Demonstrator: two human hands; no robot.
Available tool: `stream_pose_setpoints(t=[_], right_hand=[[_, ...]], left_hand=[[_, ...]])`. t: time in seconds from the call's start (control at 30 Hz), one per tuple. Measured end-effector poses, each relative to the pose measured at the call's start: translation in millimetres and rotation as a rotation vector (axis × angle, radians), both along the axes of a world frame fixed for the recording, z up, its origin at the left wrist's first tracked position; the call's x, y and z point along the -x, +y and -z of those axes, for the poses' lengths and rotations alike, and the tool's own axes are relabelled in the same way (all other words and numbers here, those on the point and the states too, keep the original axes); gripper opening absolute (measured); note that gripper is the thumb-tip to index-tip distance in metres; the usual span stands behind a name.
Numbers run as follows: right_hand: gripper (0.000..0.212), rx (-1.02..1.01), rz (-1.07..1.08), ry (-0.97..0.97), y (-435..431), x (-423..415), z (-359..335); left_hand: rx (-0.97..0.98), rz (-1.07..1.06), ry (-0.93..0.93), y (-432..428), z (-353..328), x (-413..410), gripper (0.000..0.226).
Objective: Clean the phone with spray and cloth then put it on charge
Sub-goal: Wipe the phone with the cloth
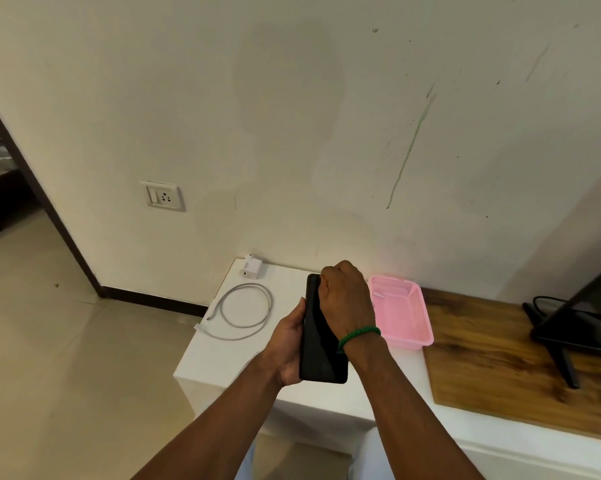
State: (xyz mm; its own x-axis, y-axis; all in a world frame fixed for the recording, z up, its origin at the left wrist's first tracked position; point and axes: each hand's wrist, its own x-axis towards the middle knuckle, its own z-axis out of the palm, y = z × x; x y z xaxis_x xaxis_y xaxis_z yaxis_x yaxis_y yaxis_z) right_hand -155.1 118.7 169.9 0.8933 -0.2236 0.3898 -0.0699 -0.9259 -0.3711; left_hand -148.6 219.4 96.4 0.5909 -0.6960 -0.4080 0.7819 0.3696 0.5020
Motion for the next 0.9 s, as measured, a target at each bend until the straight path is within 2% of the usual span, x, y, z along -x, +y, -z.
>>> stream_pose_setpoints(t=[0.43, 0.9], right_hand=[[0.019, -0.055, 0.111, -0.017, -24.1, 7.7, 5.6], [0.016, -0.009, -0.018, -0.017, 10.1, -3.8, -1.3]], left_hand=[[0.007, 0.051, -0.011, -0.5, -4.4, 2.2, 0.066], [-0.082, 0.000, -0.057, 0.4, -11.9, 2.0, 0.063]])
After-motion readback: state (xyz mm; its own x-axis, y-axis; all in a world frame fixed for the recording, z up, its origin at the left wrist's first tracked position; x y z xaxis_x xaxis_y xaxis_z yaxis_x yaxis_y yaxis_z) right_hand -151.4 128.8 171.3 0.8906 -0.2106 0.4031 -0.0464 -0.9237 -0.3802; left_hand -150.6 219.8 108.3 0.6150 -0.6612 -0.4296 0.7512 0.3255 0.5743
